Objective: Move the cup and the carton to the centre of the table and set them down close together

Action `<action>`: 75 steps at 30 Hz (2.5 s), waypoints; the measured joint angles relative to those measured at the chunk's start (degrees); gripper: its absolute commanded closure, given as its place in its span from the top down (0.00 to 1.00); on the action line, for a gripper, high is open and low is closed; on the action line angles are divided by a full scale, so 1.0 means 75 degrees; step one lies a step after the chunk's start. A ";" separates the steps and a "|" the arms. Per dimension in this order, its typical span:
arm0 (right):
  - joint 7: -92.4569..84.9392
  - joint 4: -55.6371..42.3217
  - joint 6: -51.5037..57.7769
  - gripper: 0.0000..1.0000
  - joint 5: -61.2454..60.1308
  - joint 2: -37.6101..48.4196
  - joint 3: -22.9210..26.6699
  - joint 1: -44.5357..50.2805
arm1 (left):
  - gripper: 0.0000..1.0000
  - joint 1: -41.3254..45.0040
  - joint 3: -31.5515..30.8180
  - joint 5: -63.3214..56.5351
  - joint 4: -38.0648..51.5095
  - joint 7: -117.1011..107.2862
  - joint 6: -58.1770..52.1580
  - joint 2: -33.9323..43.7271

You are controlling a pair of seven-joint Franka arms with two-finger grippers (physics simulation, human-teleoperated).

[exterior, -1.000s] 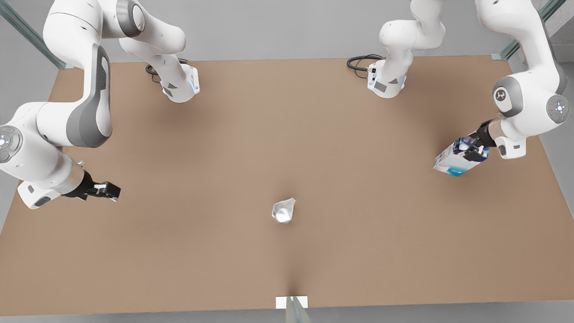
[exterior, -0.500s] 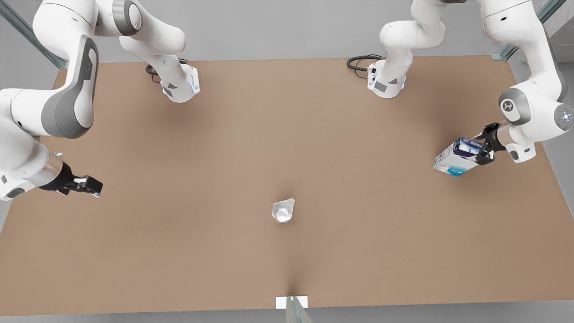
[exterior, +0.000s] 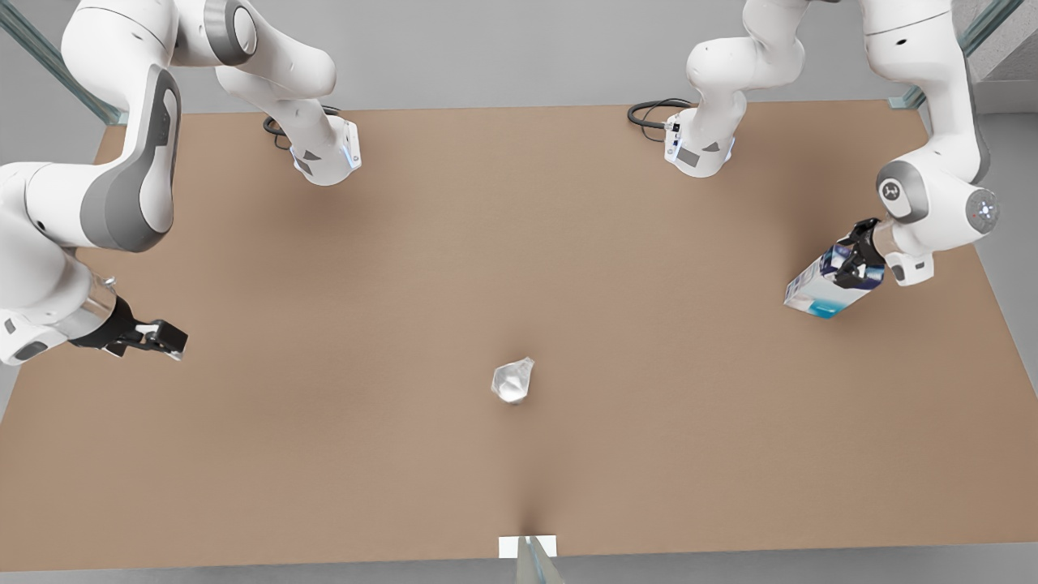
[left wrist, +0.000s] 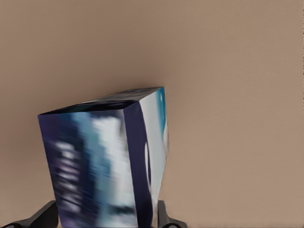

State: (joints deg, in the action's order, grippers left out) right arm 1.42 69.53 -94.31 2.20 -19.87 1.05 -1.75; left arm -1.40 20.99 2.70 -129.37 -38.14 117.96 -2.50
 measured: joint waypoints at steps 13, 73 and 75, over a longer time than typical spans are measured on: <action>0.0069 -0.0083 -0.0017 1.00 -0.0106 -0.0036 0.0011 -0.0008 | 0.64 0.0018 0.0002 0.0133 -0.0001 0.0010 -0.0052 -0.0017; 0.0069 -0.0095 -0.0025 1.00 -0.0012 -0.0026 0.0024 -0.0072 | 1.00 0.4196 -0.3016 0.1293 0.7720 -0.2625 -0.2775 -0.3752; 0.0070 -0.0084 -0.0024 1.00 -0.0018 -0.0062 0.0047 -0.0095 | 1.00 0.4177 -0.0914 0.1047 0.7805 0.1569 -0.3765 -0.3275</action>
State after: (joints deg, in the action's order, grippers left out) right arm 1.94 68.90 -94.48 2.06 -20.34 1.41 -2.47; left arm 29.92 14.14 10.55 -70.83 -26.37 89.72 -27.06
